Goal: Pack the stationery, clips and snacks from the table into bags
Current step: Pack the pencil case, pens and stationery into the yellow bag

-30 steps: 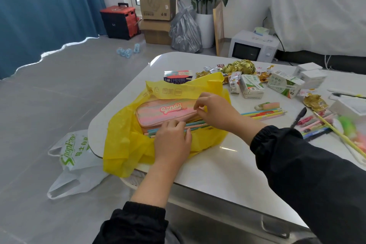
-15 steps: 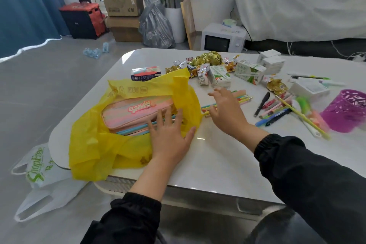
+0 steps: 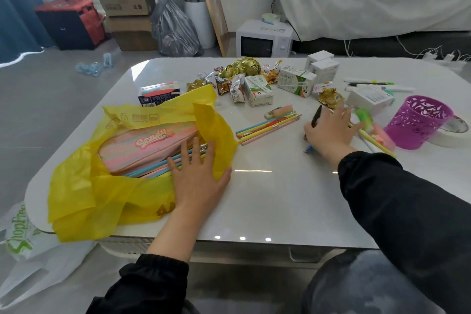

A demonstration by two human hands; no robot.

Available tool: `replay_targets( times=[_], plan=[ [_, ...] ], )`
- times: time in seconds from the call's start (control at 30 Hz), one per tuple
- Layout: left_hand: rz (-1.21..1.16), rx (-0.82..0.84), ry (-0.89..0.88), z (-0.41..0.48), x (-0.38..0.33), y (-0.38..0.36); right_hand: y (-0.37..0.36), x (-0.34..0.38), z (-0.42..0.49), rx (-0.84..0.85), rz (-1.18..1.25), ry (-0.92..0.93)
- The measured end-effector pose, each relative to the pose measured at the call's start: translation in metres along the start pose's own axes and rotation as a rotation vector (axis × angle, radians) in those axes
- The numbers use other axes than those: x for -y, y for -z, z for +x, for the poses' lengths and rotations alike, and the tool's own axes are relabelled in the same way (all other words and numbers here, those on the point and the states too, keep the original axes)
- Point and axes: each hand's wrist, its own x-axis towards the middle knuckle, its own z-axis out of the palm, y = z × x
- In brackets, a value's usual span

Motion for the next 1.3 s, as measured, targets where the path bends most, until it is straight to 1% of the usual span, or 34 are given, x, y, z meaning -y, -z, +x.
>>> replay_targets(
  times=[0.13,0.23,0.33,0.53,0.63,0.73,0.77,0.8,0.9,0.97,1.03,1.07,1.1,1.13,1.2,1.3],
  plan=[
    [-0.003,-0.012,-0.017,0.001,-0.002,0.000,0.001,-0.022,0.011,0.089,0.017,-0.179],
    [-0.005,-0.011,-0.019,0.000,-0.003,-0.001,0.000,-0.021,0.010,0.166,0.049,-0.229],
    [-0.023,-0.020,-0.018,0.002,-0.005,-0.002,-0.003,-0.005,0.007,0.138,0.043,-0.185],
    [-0.024,-0.019,-0.019,0.001,-0.008,-0.001,-0.018,0.029,-0.011,0.082,0.081,-0.033],
    [-0.040,-0.019,-0.022,0.000,-0.008,0.001,-0.017,0.029,-0.014,0.003,0.103,0.012],
    [-0.058,-0.027,-0.031,0.000,-0.010,0.003,-0.012,0.012,-0.004,-0.074,0.097,0.020],
    [-0.076,-0.072,-0.046,-0.001,-0.012,0.004,-0.011,0.004,0.001,-0.069,0.087,0.004],
    [-0.107,-0.158,-0.071,-0.001,-0.014,0.006,-0.009,-0.005,0.006,-0.050,0.075,-0.019],
    [-0.200,-0.457,-0.219,0.000,-0.028,0.008,-0.005,-0.029,0.018,0.003,0.053,-0.088],
    [-0.195,-0.511,-0.400,0.002,-0.048,0.009,-0.002,-0.044,0.022,-0.006,0.034,-0.102],
    [-0.133,-0.457,-0.559,0.008,-0.077,0.004,0.002,-0.057,0.023,-0.005,0.023,-0.100],
    [-0.102,-0.399,-0.594,0.011,-0.091,0.001,0.004,-0.064,0.024,0.009,0.025,-0.093],
    [-0.090,-0.331,-0.590,0.015,-0.103,-0.002,0.006,-0.071,0.026,0.029,0.036,-0.085],
    [-0.088,-0.261,-0.557,0.021,-0.113,-0.004,0.007,-0.076,0.029,0.050,0.054,-0.078],
    [-0.091,-0.120,-0.434,0.038,-0.127,-0.008,0.010,-0.084,0.037,0.076,0.089,-0.075],
    [-0.119,-0.006,-0.269,0.067,-0.141,-0.011,0.012,-0.092,0.049,0.093,0.171,-0.078]
  ],
)
